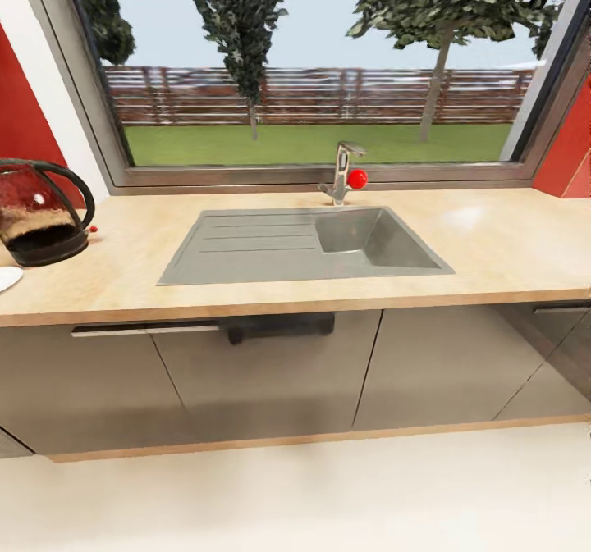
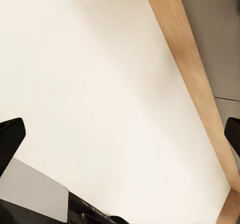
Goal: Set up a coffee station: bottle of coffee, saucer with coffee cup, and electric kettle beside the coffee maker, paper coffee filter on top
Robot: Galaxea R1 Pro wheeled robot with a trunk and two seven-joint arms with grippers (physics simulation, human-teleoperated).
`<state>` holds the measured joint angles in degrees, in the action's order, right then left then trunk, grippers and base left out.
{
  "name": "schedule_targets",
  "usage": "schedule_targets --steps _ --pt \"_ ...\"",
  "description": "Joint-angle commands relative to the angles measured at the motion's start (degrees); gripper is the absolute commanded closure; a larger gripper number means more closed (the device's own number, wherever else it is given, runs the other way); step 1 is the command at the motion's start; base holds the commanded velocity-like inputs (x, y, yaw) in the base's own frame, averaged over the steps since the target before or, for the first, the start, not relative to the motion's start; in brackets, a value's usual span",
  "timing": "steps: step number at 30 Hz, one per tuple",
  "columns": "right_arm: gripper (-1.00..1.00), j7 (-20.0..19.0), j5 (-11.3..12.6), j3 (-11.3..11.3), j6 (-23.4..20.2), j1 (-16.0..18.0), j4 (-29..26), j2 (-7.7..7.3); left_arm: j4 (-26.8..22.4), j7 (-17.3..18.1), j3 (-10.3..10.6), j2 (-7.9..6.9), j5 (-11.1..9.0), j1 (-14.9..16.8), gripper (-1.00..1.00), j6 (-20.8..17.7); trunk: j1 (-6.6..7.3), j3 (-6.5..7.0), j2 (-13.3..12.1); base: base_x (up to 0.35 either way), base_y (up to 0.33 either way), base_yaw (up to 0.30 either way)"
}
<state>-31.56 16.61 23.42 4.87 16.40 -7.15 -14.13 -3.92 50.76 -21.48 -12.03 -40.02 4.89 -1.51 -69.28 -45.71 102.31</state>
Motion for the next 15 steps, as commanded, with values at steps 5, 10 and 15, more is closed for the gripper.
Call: schedule_targets --steps 5,10,15 --pt "-1.0 0.23 0.44 0.48 0.22 0.04 0.04 -0.02 0.05 0.22 -0.16 -0.01 -0.06 0.03 -1.0 -0.16 0.01 -0.05 0.02 0.0 -0.092 -0.05" --pt "-1.0 0.26 0.44 0.48 0.19 0.04 0.07 -0.02 0.05 0.22 -0.22 -0.01 -0.06 0.03 -1.0 -0.16 0.01 -0.05 0.02 0.0 -0.013 -0.225" --pt "-1.0 0.27 0.47 0.48 0.22 0.04 0.12 -0.02 0.05 0.22 -0.23 -0.01 -0.06 0.03 -1.0 -0.16 0.01 -0.05 0.02 0.0 -0.002 -0.263"
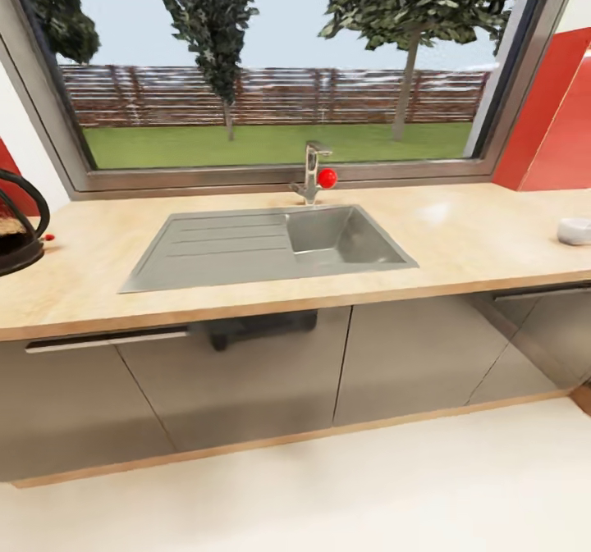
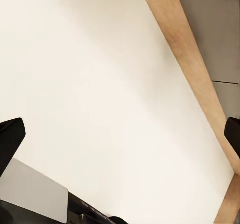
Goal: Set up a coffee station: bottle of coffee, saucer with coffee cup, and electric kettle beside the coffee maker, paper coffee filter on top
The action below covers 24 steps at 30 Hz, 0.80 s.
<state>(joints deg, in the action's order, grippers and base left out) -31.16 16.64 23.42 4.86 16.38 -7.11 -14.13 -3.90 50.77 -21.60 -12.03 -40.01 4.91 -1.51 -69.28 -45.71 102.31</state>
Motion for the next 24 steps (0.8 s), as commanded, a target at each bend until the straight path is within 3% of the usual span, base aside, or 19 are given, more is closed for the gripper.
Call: schedule_targets --steps 1,24 --pt "-1.0 -0.13 0.45 0.49 0.23 0.06 0.07 -0.02 0.03 0.21 -0.11 -0.01 -0.07 0.01 -1.0 -0.16 0.01 -0.05 0.02 0.0 -0.001 -0.268" --pt "-1.0 -0.11 0.46 0.49 0.23 0.06 0.08 -0.02 0.03 0.21 -0.11 -0.01 -0.07 0.01 -1.0 -0.16 0.01 -0.05 0.02 0.0 0.0 -0.27"
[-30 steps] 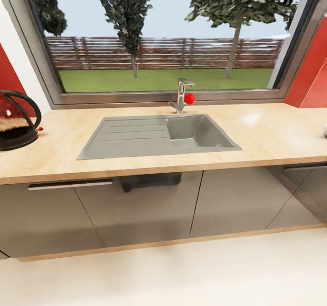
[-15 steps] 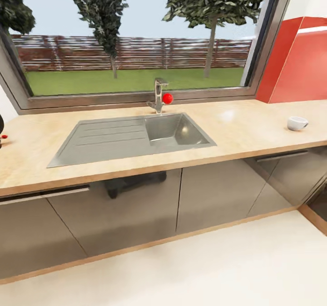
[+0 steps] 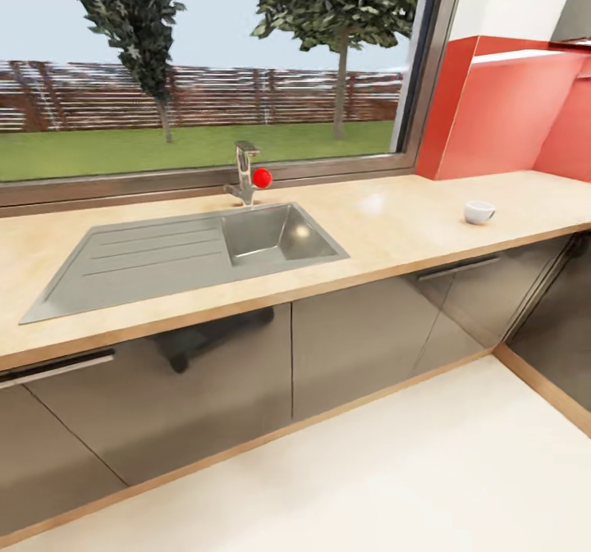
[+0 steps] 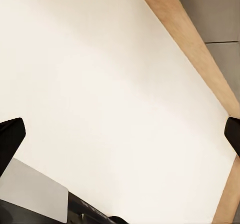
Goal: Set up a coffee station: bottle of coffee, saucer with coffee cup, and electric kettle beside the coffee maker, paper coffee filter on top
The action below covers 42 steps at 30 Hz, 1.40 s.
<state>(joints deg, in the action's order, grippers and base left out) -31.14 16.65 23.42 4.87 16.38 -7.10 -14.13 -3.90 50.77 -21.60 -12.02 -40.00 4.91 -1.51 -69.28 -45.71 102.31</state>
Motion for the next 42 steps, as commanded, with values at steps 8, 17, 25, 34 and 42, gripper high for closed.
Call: schedule_targets --steps 8,17,25,34,42 --pt "-1.0 -0.09 0.43 0.49 0.23 0.06 0.07 -0.02 0.03 0.21 -0.11 -0.01 -0.07 0.01 -1.0 -0.16 0.01 -0.05 0.02 0.0 0.0 -0.27" --pt "-1.0 -0.06 0.41 0.49 0.23 0.06 0.07 -0.02 0.03 0.21 -0.11 -0.01 -0.07 0.01 -1.0 -0.16 0.01 -0.05 0.02 0.0 0.0 -0.27" --pt "-1.0 -0.06 0.44 0.49 0.23 0.06 0.59 -0.02 0.03 0.21 -0.04 0.0 -0.07 0.01 -1.0 -0.16 0.01 -0.05 0.02 0.0 -0.003 -0.268" --pt "-1.0 0.11 0.46 0.49 0.23 0.06 0.77 -0.02 0.02 0.21 0.01 -0.02 -0.07 0.01 -1.0 -0.16 0.01 -0.05 0.02 0.0 -0.191 -0.074" --pt "-1.0 0.2 0.41 0.49 0.26 0.06 0.77 -0.02 0.0 0.21 0.01 -0.01 -0.07 0.01 -1.0 -0.16 0.01 -0.05 0.02 0.007 -0.301 -0.003"
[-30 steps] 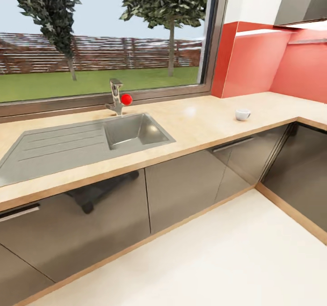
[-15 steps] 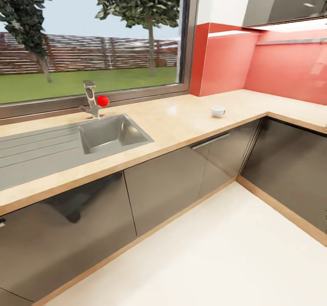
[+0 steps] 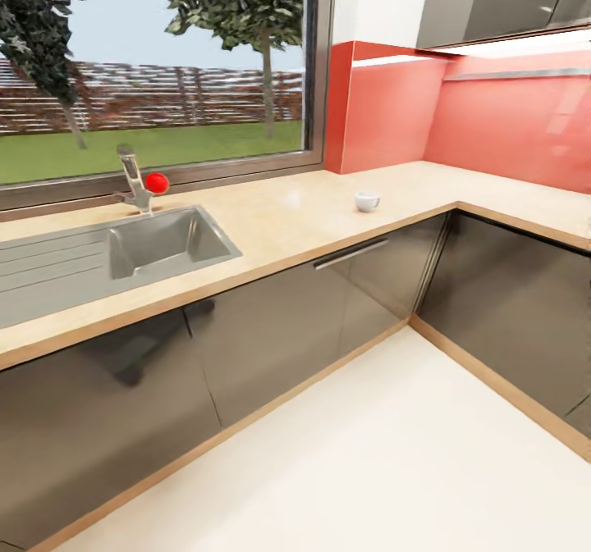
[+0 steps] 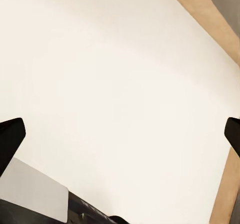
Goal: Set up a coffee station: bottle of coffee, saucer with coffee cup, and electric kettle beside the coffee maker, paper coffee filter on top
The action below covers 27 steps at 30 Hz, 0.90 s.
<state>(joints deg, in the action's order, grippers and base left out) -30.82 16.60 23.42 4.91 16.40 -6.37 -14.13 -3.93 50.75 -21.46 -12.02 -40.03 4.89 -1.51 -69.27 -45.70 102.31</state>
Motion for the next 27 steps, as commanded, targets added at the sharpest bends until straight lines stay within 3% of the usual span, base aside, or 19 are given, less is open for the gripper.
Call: schedule_targets --steps 1,27 --pt "-1.0 -0.12 0.45 0.48 0.22 0.04 0.04 -0.02 0.04 0.23 -0.14 -0.02 -0.05 0.03 -1.0 -0.16 0.0 -0.05 0.02 0.086 -0.295 0.0" --pt "-1.0 -0.12 0.45 0.48 0.27 0.04 0.04 -0.02 0.03 0.23 -0.08 -0.01 -0.05 0.03 -1.0 -0.16 0.0 -0.05 0.02 0.216 -0.25 0.0"
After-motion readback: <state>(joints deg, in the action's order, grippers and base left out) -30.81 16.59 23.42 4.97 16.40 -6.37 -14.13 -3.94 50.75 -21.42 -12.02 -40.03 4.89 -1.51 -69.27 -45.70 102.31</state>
